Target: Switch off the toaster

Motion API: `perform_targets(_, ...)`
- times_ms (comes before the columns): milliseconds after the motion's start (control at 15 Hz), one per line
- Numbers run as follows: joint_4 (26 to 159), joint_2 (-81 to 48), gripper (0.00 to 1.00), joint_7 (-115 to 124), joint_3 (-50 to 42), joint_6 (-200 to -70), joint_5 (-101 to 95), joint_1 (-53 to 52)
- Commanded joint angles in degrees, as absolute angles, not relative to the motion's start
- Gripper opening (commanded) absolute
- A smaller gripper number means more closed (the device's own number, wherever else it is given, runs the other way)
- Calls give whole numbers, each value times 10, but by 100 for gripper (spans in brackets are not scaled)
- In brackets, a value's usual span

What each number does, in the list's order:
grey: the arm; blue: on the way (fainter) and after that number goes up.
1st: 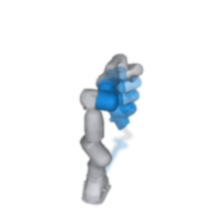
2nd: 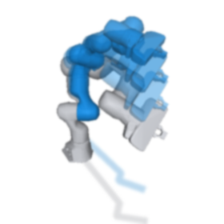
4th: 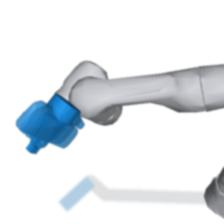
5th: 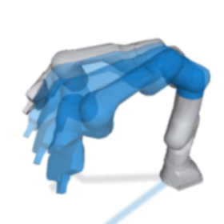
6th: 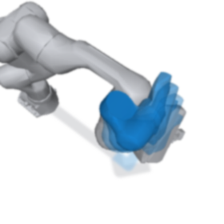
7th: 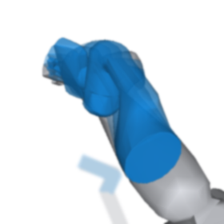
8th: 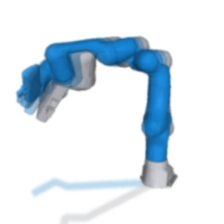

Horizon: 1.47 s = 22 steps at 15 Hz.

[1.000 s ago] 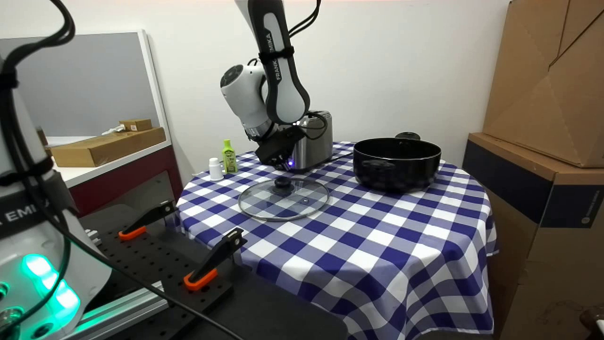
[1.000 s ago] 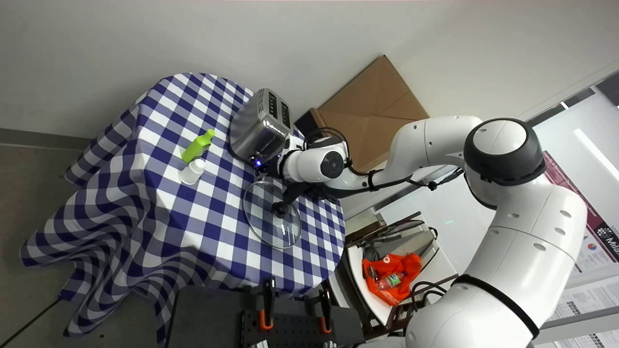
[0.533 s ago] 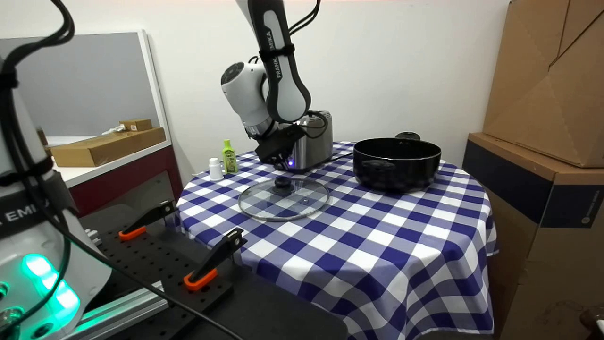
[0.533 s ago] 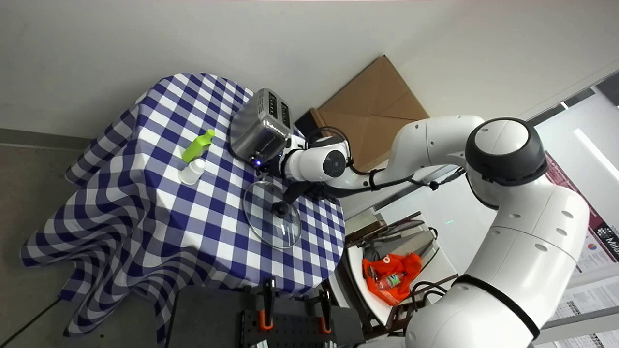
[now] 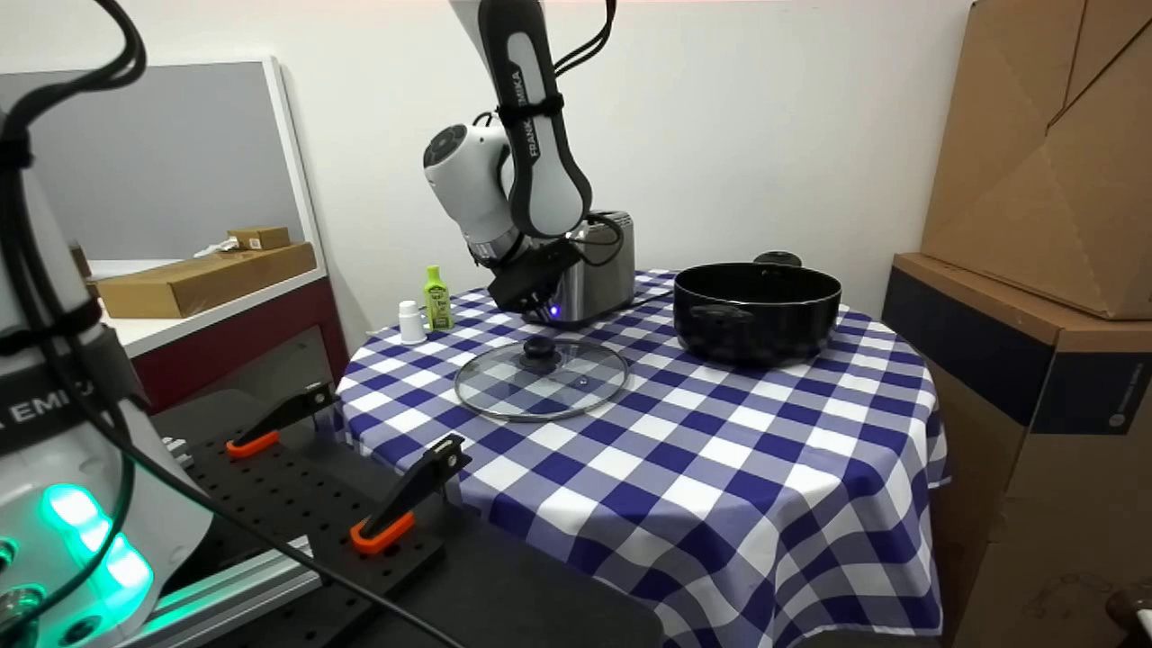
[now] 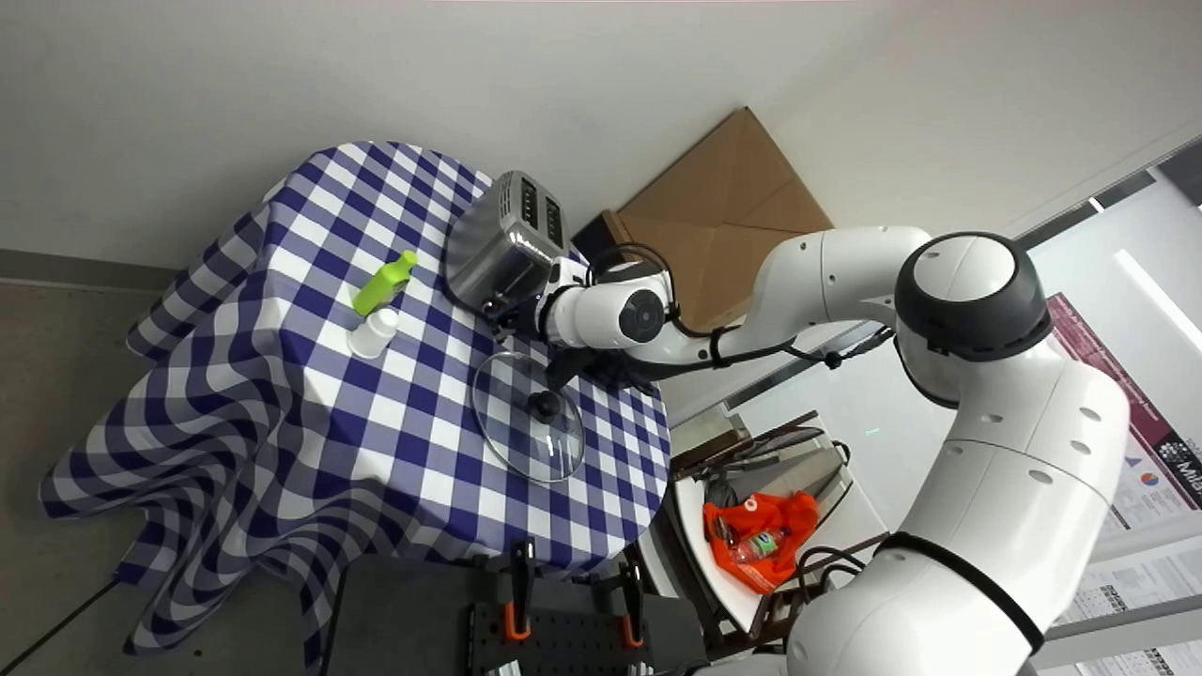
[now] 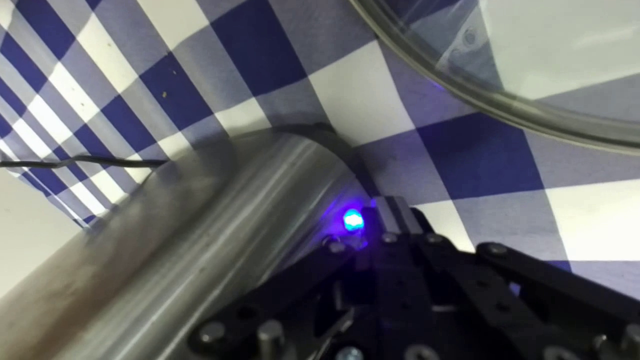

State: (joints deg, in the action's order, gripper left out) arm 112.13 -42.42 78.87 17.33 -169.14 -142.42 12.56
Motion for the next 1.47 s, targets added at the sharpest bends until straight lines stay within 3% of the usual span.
perform_targets(0, 1104, -433, 0, 811, 205, -1686, -1451, 149)
perform_targets(1400, 1148, -396, 0, 791, 192, -1719, -1432, 155)
